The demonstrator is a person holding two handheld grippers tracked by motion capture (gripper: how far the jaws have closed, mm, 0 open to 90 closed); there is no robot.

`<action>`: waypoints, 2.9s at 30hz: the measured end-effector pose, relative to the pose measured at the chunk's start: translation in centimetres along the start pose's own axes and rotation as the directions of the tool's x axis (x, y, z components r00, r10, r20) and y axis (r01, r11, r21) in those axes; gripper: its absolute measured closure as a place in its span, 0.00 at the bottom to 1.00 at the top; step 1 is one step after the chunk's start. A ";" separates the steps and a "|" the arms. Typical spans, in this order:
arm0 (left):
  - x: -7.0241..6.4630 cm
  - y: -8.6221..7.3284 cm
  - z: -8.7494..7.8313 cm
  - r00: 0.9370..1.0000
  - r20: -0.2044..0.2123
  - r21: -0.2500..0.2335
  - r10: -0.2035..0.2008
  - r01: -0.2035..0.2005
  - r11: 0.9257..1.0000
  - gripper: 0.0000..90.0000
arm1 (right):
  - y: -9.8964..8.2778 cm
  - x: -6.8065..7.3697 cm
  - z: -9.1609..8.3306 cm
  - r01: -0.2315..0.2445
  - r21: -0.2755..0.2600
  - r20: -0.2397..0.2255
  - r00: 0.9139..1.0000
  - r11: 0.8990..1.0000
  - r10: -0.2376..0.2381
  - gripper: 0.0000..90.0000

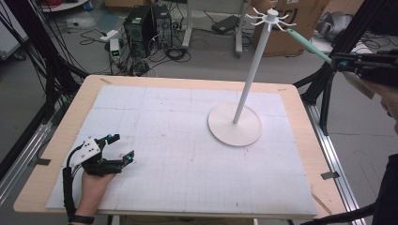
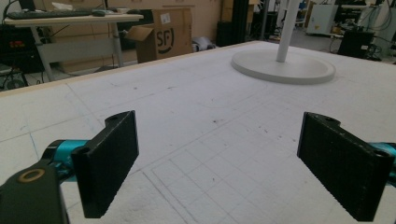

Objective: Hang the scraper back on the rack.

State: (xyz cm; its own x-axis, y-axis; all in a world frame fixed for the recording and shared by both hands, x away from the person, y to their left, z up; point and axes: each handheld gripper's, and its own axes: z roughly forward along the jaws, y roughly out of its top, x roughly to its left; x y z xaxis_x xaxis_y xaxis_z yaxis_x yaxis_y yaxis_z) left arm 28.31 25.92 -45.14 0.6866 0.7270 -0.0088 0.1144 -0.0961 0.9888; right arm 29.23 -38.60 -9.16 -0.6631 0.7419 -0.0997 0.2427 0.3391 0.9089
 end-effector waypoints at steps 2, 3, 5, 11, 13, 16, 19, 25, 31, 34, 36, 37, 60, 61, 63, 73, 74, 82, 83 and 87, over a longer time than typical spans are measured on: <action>0.0 0.0 0.0 1.000 0.001 0.001 -0.001 0.001 1.000 0.15 | 0.0 0.0 0.1 0.003 0.003 0.005 1.000 1.000 -0.003 0.91; 0.0 0.0 0.0 1.000 0.002 0.001 -0.001 0.001 1.000 0.15 | 0.0 0.0 0.1 0.005 0.001 0.005 1.000 1.000 -0.005 0.91; 0.0 0.0 0.0 1.000 0.001 0.002 -0.001 0.001 1.000 0.15 | 0.0 0.0 0.2 0.002 0.005 0.009 1.000 1.000 -0.002 0.91; 0.0 0.0 0.0 1.000 0.000 0.002 -0.001 0.001 1.000 0.15 | -0.1 -0.1 0.4 -0.003 0.007 0.011 1.000 1.000 0.002 0.91; 0.0 0.0 0.0 1.000 0.002 0.001 -0.001 0.001 1.000 0.15 | -0.1 -0.1 0.5 -0.004 0.007 0.013 1.000 1.000 0.004 0.91; 0.0 0.0 0.0 1.000 0.000 0.002 -0.002 0.002 1.000 0.15 | -0.2 -0.1 0.7 -0.002 0.008 0.010 1.000 1.000 0.002 0.91; 0.0 0.0 0.0 1.000 0.000 0.002 -0.001 0.001 1.000 0.15 | -0.1 0.0 0.9 -0.002 0.010 0.013 1.000 1.000 0.002 0.91; 0.0 0.0 0.0 1.000 -0.001 0.002 -0.001 0.001 1.000 0.15 | -0.3 0.0 1.6 -0.001 0.016 0.014 1.000 1.000 0.000 0.91; 0.0 0.0 0.0 1.000 -0.001 0.002 0.000 0.000 1.000 0.15 | -0.7 -0.1 2.2 -0.008 0.018 0.017 1.000 1.000 0.008 0.91; 0.0 0.0 0.0 1.000 0.000 0.002 -0.001 0.001 1.000 0.15 | -1.0 -0.3 2.4 -0.015 0.024 0.023 1.000 1.000 0.014 0.91; 0.0 0.0 0.0 1.000 0.000 0.003 0.000 0.000 1.000 0.15 | -1.2 -0.4 2.4 -0.020 0.031 0.033 0.999 0.999 0.019 0.91; 0.0 0.0 0.0 1.000 -0.001 0.001 0.000 0.000 1.000 0.15 | -1.3 -0.5 2.5 -0.025 0.028 0.034 0.999 0.999 0.024 0.91; 0.0 0.0 0.0 1.000 0.002 0.003 0.000 0.000 1.000 0.15 | -2.7 0.5 4.8 0.010 -0.027 0.036 0.999 1.000 -0.009 0.53; 0.0 0.0 0.0 1.000 0.002 0.003 -0.002 0.002 1.000 0.15 | -3.1 0.6 4.8 0.012 -0.040 0.027 1.000 0.999 -0.011 0.51; 0.0 0.0 0.0 1.000 0.003 0.003 -0.001 0.001 1.000 0.15 | -4.1 0.9 4.9 0.008 -0.062 0.019 1.000 0.998 -0.007 0.45; 0.1 0.0 0.0 1.000 0.005 -0.001 -0.011 0.011 1.000 0.15 | -13.7 3.3 8.4 0.003 -0.149 -0.112 0.993 0.989 -0.020 0.29; 0.1 0.0 0.0 1.000 0.005 0.000 -0.010 0.010 1.000 0.15 | -14.8 3.6 8.9 -0.001 -0.147 -0.131 0.991 0.989 -0.018 0.28; 0.1 0.0 0.0 1.000 0.006 0.000 -0.008 0.008 1.000 0.15 | -22.3 6.5 12.0 -0.006 -0.126 -0.166 0.986 0.992 -0.015 0.24; 0.1 0.0 -0.1 1.000 0.004 -0.001 -0.008 0.008 1.000 0.15 | -22.9 6.9 12.3 0.003 -0.112 -0.155 0.988 0.994 -0.021 0.23; 0.1 0.0 -0.1 1.000 0.004 -0.002 -0.008 0.008 1.000 0.15 | -25.2 8.0 13.5 -0.016 -0.130 -0.159 0.987 0.991 -0.005 0.23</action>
State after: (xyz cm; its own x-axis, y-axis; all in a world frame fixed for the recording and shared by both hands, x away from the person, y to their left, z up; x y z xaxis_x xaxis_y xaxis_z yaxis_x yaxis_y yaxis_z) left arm 28.31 26.02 -45.15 0.6883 0.7253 -0.0170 0.1185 -0.0893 0.9889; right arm 27.33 -33.38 -38.29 -0.7684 0.6388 -0.0386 0.1592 0.2492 0.9553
